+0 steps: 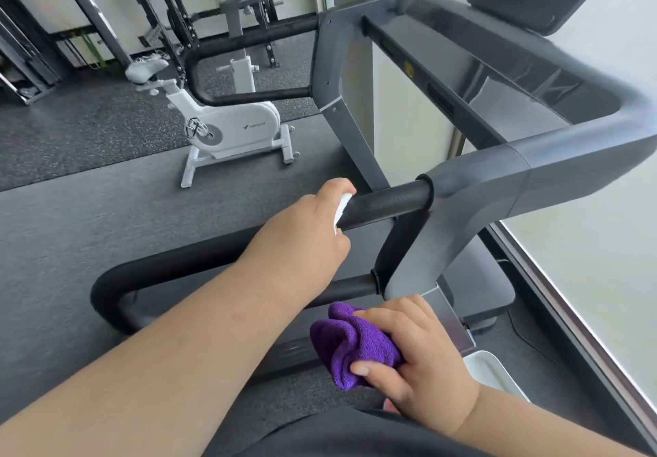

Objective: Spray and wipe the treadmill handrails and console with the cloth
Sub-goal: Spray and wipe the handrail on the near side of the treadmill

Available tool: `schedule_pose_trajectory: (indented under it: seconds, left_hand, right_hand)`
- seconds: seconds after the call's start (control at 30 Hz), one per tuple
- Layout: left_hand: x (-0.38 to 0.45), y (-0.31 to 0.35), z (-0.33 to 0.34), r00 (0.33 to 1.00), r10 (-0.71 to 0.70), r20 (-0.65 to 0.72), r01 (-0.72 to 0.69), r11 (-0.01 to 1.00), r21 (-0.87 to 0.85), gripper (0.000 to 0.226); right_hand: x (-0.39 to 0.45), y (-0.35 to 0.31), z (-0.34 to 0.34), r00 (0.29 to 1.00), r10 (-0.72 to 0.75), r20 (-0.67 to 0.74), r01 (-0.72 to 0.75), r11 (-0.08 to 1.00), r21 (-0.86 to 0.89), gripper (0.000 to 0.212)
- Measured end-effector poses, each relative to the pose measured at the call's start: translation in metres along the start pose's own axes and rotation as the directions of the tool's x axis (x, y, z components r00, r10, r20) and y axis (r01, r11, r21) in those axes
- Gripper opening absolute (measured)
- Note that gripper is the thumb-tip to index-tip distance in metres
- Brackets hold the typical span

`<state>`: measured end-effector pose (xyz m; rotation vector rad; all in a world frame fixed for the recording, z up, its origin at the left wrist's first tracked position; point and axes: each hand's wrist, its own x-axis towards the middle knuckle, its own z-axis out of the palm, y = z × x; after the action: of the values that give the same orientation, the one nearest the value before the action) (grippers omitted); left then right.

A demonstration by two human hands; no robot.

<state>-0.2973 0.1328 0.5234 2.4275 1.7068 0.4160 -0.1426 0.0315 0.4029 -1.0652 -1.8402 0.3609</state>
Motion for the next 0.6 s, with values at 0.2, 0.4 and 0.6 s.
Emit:
schedule_pose_trajectory:
  seconds: [0.2,0.4,0.6]
  left_hand:
    - [-0.004,0.001,-0.007,0.999,0.007,-0.042,-0.007,1.0,-0.009,0.049]
    - [-0.031,-0.034,-0.021,0.99,-0.094,-0.11,0.099,0.994,0.038,0.053]
    - [-0.048,-0.067,-0.024,0.978,-0.193,-0.08,0.199,0.977,0.074,0.048]
  right_hand:
    - [0.001,0.0,0.0,1.0,-0.01,0.023,0.01,1.0,0.004,0.046]
    - [0.01,-0.005,0.012,0.999,-0.044,0.028,0.043,0.998,0.037,0.046]
    - [0.024,-0.017,0.039,0.992,-0.084,0.092,0.078,0.995,0.067,0.051]
